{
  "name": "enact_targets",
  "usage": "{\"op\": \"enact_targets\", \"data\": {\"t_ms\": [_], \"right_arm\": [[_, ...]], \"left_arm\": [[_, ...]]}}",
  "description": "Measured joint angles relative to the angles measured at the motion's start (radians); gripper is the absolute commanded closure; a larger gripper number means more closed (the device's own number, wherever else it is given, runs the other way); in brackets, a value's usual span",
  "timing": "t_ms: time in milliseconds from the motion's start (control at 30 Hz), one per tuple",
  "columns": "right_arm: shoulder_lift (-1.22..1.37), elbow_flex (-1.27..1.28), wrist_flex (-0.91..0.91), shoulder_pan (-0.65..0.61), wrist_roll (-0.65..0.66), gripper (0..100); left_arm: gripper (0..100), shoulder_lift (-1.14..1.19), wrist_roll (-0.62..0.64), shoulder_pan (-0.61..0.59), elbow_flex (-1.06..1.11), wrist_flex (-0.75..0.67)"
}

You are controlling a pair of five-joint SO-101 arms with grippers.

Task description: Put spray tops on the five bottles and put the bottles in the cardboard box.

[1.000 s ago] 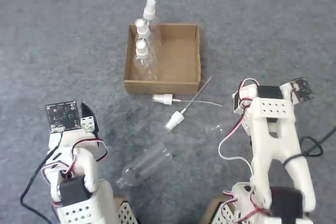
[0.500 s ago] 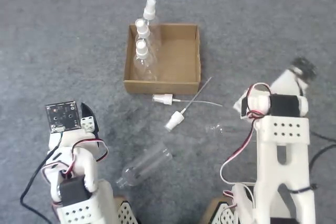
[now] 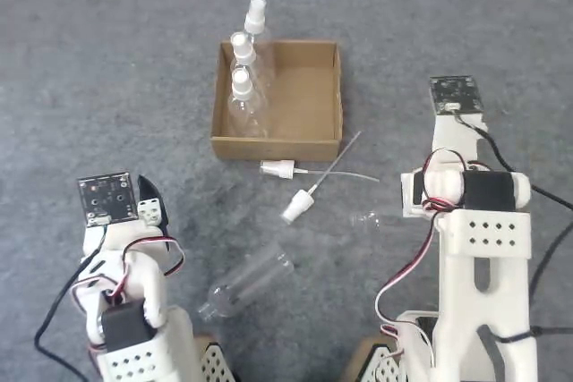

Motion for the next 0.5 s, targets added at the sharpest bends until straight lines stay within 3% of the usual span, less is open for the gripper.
{"op": "enact_targets", "data": {"t_ms": [133, 500], "right_arm": [[0.000, 0.000, 0.005, -0.017, 0.143, 66.6], [0.000, 0.044, 0.012, -0.216, 0.448, 66.6]], "left_arm": [[91, 0.000, 0.000, 0.000, 0.000, 0.000], [91, 0.000, 0.000, 0.000, 0.000, 0.000]]}}
